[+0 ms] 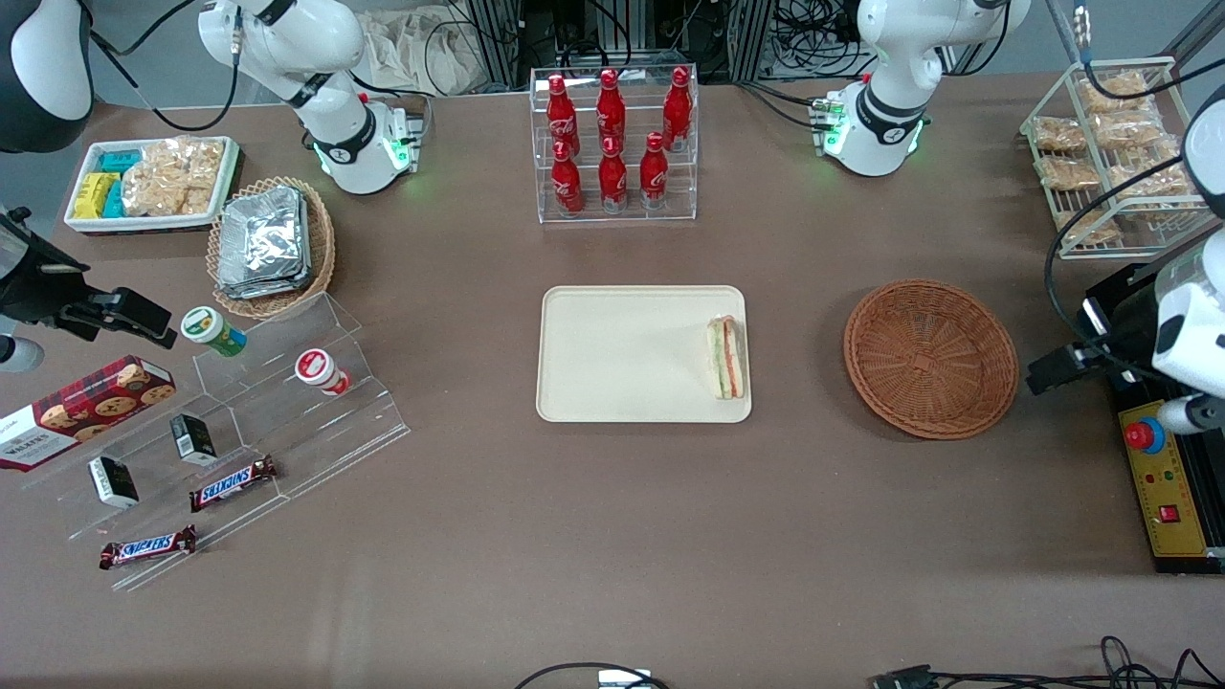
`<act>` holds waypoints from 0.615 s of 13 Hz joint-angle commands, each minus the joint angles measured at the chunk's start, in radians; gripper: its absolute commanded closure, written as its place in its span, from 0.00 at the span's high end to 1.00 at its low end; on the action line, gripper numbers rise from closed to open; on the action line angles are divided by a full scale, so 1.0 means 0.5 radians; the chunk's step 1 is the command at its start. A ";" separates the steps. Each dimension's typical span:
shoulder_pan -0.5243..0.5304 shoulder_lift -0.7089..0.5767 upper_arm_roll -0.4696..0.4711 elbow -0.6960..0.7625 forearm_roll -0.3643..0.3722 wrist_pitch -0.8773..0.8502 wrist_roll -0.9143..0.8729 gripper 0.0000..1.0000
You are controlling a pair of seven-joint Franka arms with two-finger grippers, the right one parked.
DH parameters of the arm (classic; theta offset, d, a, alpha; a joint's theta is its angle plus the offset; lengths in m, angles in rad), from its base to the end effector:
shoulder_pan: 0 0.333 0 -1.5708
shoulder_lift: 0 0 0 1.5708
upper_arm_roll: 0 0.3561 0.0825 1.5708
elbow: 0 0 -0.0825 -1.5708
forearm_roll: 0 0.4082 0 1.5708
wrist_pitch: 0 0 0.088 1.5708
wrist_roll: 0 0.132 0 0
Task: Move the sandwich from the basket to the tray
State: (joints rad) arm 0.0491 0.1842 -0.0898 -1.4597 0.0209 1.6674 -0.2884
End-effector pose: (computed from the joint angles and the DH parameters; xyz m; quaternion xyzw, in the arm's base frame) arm 0.6501 -0.0187 0.5910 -0.9923 -0.1235 -0.0123 0.0002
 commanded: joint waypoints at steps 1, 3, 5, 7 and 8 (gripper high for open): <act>-0.055 -0.456 0.051 -0.518 -0.002 0.092 0.000 1.00; -0.055 -0.534 -0.095 -0.563 0.004 0.053 -0.015 1.00; -0.055 -0.494 -0.155 -0.438 0.007 0.006 -0.070 1.00; -0.025 -0.424 -0.143 -0.348 -0.011 0.000 -0.062 1.00; -0.018 -0.405 -0.145 -0.333 -0.008 -0.003 -0.049 1.00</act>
State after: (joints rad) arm 0.0237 -0.0578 -0.1661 -1.6737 0.0187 1.6721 -0.3230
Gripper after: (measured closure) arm 0.000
